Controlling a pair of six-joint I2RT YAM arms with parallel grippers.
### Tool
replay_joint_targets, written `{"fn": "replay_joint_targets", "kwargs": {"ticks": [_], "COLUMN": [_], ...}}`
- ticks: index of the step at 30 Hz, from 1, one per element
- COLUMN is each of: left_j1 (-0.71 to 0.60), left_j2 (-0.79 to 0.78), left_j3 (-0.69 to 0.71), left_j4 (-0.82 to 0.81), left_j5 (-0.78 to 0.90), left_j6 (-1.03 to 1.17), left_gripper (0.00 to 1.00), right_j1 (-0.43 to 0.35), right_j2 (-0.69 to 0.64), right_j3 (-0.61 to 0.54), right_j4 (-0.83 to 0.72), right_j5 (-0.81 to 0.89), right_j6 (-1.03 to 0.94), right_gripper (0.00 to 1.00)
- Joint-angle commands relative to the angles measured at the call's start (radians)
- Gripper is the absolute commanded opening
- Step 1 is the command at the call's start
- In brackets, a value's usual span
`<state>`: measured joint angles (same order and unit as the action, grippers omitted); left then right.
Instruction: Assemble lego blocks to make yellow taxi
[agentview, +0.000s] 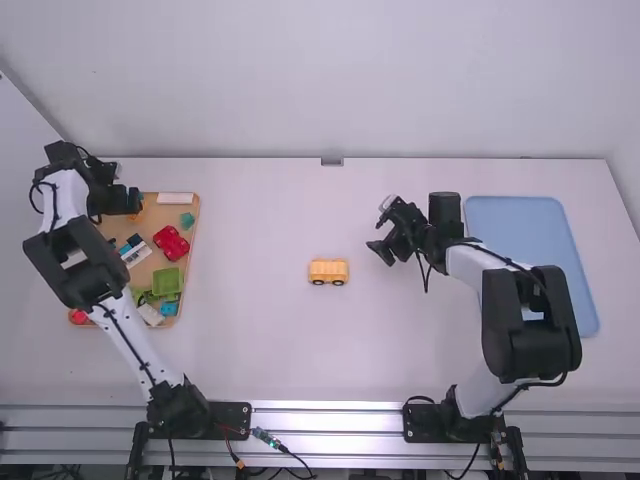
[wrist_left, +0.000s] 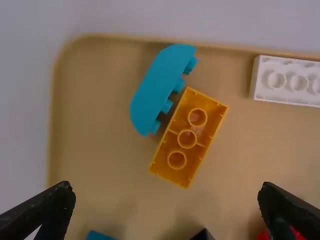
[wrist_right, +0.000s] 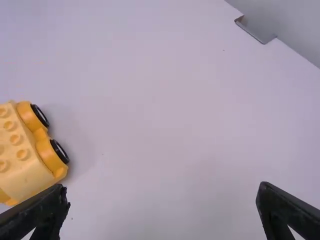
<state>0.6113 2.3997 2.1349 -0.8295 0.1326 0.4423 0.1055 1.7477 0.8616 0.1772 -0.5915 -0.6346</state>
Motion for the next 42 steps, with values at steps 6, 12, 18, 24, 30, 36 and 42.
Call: {"fn": "replay_joint_targets", "kwargs": {"ticks": [6,12,18,24,30,36,42], "left_j1": [0.000,-0.003,-0.011,-0.017,-0.018,-0.023,-0.023], "left_j2": [0.005,0.007,0.013,0.037,0.052,0.052,0.056], "left_j3": [0.015,0.015,0.016,0.016,0.016,0.066,0.042], "left_j4": [-0.018,0.016,0.050,0.077,0.089,0.011,-0.041], "left_j5": [-0.018,-0.017,-0.020,-0.064,-0.063,0.016,0.012], "left_j6": [0.051,0.042,0.037,-0.004,-0.005,0.003,0.115], "left_gripper": [0.93,0.94,0.94,0.95,0.94,0.94,0.93], "right_j1": [0.002,0.029,0.047,0.045,0.045,0.045,0.046], "right_j2": [-0.031,-0.031,-0.031,-0.031,-0.031,-0.031,-0.031], "right_j3": [0.002,0.002,0.002,0.002,0.002,0.002,0.002], "right_j4": [-0.007,-0.006,-0.002,-0.002,-0.005,-0.007,-0.029], "right_j5": [-0.006,-0.003,0.025,0.024,0.024,0.024,0.027], "right_j6": [0.012,0.026,0.026,0.026,0.026,0.026,0.026], "right_gripper": [0.99,0.99,0.99,0.99,0.99,0.99,0.99]}}
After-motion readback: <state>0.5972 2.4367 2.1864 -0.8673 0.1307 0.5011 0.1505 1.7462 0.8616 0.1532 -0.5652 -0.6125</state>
